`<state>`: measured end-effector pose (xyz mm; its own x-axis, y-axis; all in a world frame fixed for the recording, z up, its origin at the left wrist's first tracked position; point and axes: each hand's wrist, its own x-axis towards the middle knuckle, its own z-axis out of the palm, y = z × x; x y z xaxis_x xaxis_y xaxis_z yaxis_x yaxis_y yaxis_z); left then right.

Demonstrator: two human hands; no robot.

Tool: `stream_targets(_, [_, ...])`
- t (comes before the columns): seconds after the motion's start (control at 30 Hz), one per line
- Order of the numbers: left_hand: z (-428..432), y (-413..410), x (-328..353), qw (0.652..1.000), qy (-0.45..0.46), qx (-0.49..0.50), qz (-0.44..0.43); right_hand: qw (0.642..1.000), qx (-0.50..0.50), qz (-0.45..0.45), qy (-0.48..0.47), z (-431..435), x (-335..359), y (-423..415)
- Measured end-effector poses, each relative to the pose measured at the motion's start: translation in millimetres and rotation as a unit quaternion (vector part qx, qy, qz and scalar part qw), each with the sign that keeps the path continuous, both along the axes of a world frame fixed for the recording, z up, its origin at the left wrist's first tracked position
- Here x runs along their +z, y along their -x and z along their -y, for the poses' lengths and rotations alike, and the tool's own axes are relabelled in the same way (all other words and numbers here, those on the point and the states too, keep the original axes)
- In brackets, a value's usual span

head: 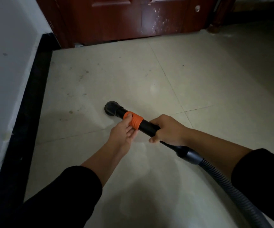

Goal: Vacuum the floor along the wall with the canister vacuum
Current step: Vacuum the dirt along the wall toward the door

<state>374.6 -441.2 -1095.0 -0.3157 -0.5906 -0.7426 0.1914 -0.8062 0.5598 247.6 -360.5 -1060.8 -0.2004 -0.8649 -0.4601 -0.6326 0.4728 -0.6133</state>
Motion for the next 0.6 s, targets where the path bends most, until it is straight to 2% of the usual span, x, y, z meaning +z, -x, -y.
stream_targets(0.1, [26,-5,-5,1.0,-0.001,0.01,-0.024,0.997,0.027,-0.07,0.005,26,0,-15])
stream_targets(0.2, [51,-9,-10,0.999,-0.001,0.03,-0.029,0.994,0.046,-0.102,-0.003,54,1,-24])
stream_targets(0.47, [88,-32,-14,0.994,-0.004,0.102,-0.027,0.991,0.075,-0.107,-0.033,108,11,-45])
stream_targets(0.6, [88,-34,-9,0.994,-0.007,0.11,-0.01,0.994,0.066,-0.078,-0.037,112,15,-42])
